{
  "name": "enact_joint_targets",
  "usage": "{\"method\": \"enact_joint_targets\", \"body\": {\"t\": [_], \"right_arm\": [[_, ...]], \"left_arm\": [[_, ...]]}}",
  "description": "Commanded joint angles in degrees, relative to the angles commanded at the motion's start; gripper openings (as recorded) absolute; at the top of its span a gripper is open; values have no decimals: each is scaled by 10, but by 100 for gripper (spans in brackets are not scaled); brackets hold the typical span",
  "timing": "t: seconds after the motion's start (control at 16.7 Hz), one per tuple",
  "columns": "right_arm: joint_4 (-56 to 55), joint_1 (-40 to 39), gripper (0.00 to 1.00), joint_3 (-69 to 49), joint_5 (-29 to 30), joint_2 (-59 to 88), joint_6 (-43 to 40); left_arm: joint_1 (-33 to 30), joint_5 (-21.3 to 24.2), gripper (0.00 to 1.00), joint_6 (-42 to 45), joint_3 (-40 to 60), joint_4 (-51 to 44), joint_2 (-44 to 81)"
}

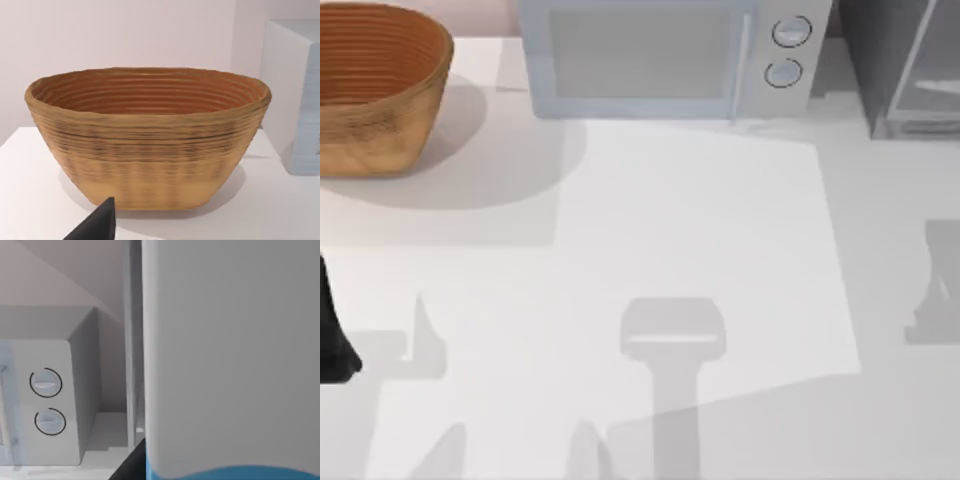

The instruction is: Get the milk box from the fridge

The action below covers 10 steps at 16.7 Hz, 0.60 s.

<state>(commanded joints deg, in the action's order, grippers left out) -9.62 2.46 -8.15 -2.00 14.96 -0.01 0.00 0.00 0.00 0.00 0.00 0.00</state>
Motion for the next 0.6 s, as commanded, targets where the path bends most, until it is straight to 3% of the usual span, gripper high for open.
{"method": "enact_joint_targets", "body": {"t": [0.3, 0.6], "right_arm": [[87, -22, 0, 74, 18, -137, 0], [96, -25, 0, 82, 20, -150, 0]], "left_arm": [[0, 0, 100, 0, 0, 0, 0], [0, 0, 100, 0, 0, 0, 0]]}}
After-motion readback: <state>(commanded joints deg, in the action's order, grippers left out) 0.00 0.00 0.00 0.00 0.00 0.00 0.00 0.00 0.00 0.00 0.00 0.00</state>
